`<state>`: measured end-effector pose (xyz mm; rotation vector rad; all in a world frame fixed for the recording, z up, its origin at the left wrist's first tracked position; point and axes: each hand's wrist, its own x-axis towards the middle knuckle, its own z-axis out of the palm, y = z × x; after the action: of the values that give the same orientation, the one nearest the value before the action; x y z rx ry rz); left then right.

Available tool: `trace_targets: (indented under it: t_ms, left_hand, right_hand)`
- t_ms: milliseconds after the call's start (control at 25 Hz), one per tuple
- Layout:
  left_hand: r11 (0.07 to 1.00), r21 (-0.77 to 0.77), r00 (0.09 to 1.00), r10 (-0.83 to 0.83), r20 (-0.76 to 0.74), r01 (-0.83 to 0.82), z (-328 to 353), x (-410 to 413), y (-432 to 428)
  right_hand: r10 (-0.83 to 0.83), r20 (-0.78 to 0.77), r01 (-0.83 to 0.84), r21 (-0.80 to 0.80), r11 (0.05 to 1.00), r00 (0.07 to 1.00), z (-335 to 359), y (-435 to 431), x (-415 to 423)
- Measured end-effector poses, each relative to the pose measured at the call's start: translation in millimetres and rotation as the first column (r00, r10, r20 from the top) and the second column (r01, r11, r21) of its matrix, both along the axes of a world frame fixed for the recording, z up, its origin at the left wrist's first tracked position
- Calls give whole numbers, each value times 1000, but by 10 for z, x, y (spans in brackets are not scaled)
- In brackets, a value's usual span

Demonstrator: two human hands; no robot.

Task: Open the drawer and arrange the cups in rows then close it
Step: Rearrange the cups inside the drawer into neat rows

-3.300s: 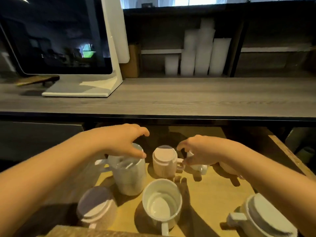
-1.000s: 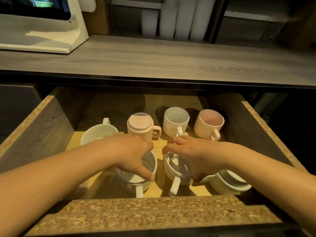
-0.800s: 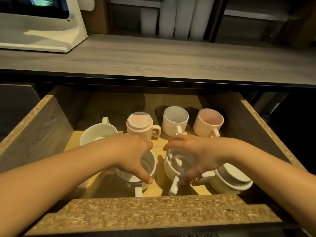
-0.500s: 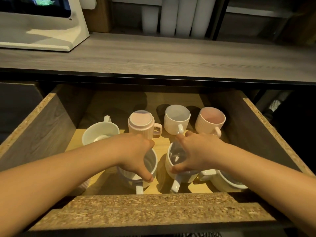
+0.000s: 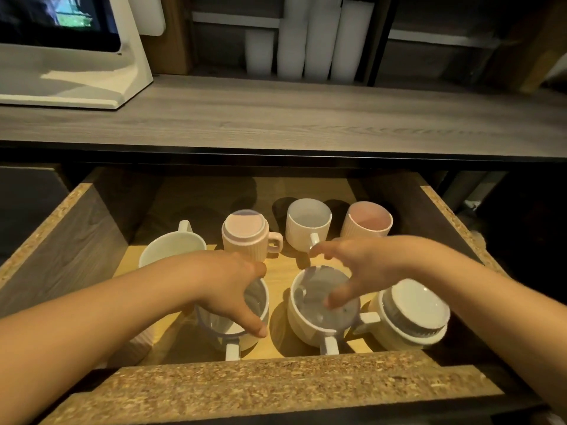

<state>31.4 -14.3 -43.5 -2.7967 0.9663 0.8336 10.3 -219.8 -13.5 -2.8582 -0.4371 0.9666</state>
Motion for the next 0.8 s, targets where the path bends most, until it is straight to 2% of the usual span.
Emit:
trace_targets:
  t_ms: [80, 160, 320, 400, 520, 600, 680, 800]
  left_hand:
    - [999, -40, 1000, -11, 8, 11, 71, 13, -88]
    - [995, -73, 995, -58, 83, 64, 163, 24, -235]
    - [979, -130, 983, -144, 113, 158, 278, 48, -557]
    - [973, -142, 980, -165, 109, 180, 256, 71, -690]
    - [977, -136, 985, -152, 84, 162, 188, 79, -808]
    - [977, -161, 989, -134, 54, 141, 186, 104, -794]
    - [967, -243, 997, -78, 7, 77, 237, 153, -733]
    - [934, -357, 999, 16, -49, -33, 387, 235, -595]
  right_hand:
    - [13, -6, -14, -105, 994, 1000, 82, -180, 73]
    - [3, -67, -17, -210, 978, 998, 52, -312, 95]
    - [-123, -187, 49, -356, 933, 975, -205, -483, 52]
    - [-178, -215, 83, -388, 918, 960, -304, -527, 6]
    - [-210, -225, 126, -337, 933, 951, -313, -565, -31]
    - [-198, -157, 142, -315, 939, 968, -170, -586, -46]
    - [-160, 22, 159, -316, 935, 987, 85, -610, -82]
    - [-135, 255, 202, -259, 944, 957, 544, -606, -125]
